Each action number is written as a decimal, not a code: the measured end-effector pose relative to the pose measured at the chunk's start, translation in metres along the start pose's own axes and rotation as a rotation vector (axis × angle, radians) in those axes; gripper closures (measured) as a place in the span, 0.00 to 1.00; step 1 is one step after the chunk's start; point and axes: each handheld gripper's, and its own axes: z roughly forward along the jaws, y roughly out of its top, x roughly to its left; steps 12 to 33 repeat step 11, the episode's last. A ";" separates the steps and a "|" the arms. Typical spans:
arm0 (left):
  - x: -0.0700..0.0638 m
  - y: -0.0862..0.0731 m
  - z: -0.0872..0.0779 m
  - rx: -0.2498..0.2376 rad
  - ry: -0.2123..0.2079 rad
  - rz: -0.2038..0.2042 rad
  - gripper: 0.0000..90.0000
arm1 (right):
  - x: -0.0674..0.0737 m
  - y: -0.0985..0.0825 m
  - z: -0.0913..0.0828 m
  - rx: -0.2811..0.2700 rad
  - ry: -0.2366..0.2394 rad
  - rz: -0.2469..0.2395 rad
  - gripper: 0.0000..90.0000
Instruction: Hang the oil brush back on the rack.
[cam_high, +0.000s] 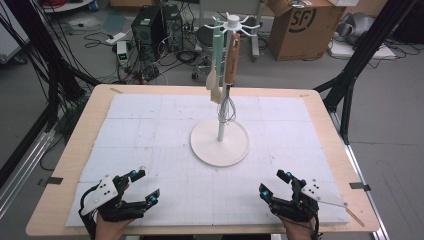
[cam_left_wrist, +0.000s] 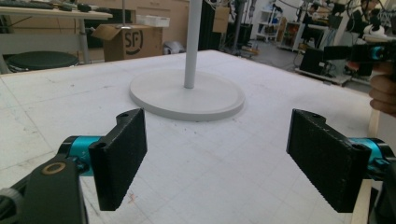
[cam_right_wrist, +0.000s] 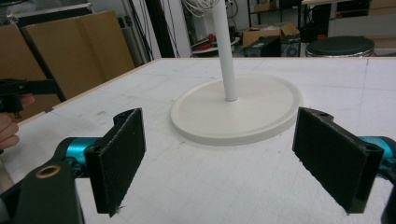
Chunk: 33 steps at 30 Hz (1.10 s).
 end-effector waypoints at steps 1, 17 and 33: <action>0.000 0.000 0.000 -0.004 -0.004 -0.001 0.23 | 0.000 0.000 0.000 0.000 -0.001 -0.001 0.18; -0.001 0.001 0.000 -0.016 -0.004 -0.003 0.23 | 0.000 -0.001 0.000 0.010 0.002 0.006 0.18; -0.001 0.001 0.000 -0.016 -0.004 -0.003 0.23 | 0.000 -0.001 0.000 0.010 0.002 0.006 0.18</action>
